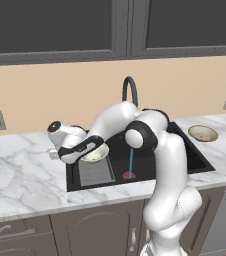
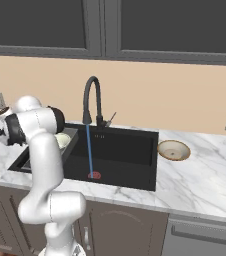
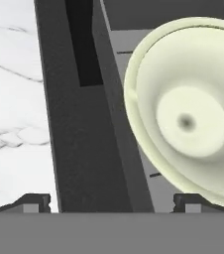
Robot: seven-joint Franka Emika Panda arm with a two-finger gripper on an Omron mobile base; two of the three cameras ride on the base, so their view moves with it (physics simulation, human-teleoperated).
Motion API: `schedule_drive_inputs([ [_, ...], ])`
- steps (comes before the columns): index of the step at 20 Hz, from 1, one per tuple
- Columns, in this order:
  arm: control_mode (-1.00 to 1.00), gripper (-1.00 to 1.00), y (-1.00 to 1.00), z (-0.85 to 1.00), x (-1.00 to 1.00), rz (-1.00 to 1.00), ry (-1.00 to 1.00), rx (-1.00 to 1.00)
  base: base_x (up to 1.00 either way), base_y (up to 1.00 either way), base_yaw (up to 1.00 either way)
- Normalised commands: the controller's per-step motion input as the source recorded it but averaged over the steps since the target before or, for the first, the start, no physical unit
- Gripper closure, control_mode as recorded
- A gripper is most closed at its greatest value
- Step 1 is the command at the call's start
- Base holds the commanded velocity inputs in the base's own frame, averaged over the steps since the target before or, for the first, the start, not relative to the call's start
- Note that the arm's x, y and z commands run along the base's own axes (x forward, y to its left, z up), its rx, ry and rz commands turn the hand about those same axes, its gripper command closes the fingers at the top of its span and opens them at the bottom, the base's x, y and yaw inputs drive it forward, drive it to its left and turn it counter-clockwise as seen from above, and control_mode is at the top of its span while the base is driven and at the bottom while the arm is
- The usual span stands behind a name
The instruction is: Rinse each bowl for a few seconds and place them down in the sink or on the counter.
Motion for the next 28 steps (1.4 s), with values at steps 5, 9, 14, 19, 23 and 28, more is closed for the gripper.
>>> schedule_drive_inputs([
  [5,-1.0,-1.0,0.39,0.58,0.0,0.04,-0.13,0.05,0.0,0.0,0.0],
  [9,-1.0,-1.0,0.24,0.83,-0.07,0.03,-0.13,0.01,0.0,0.0,0.0],
  [14,-1.0,-1.0,0.08,0.9,-0.19,0.03,-0.07,0.08,0.0,0.0,0.0],
  [19,-1.0,-1.0,0.0,0.9,-0.35,0.06,-0.05,0.12,0.0,0.0,0.0],
  [23,-1.0,-1.0,-0.12,0.75,-0.49,0.09,-0.05,0.1,0.0,0.0,0.0],
  [28,-1.0,-1.0,-0.23,0.58,-0.6,0.1,-0.02,0.13,0.0,0.0,0.0],
])
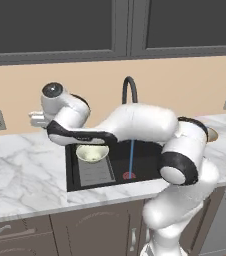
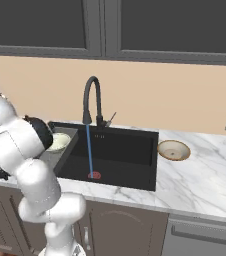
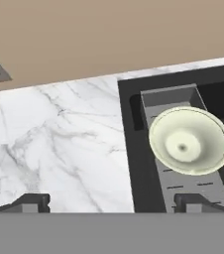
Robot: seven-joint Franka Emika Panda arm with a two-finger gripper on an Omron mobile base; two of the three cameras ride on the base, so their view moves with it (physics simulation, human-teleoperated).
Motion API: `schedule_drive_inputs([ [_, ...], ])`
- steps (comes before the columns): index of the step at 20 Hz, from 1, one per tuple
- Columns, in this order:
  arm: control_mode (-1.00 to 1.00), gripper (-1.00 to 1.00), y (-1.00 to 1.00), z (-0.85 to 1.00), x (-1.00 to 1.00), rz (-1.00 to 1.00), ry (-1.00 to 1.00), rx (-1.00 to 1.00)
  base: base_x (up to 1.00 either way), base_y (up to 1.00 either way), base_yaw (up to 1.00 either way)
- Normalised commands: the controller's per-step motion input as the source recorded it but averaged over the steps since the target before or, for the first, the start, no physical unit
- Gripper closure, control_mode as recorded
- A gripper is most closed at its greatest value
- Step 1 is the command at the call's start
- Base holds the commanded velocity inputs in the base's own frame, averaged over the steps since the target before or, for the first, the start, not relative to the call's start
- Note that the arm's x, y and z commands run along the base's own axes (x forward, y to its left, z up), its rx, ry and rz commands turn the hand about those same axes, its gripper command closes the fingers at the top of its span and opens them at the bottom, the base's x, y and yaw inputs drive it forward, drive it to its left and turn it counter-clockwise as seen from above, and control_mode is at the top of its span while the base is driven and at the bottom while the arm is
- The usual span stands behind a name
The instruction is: Rinse each bowl for a few seconds and place them down in the sink or on the counter.
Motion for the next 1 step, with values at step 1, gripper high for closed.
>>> schedule_drive_inputs([
  [1,-1.0,-1.0,-0.38,0.5,-0.67,0.12,0.0,0.15,0.0,0.0,0.0],
])
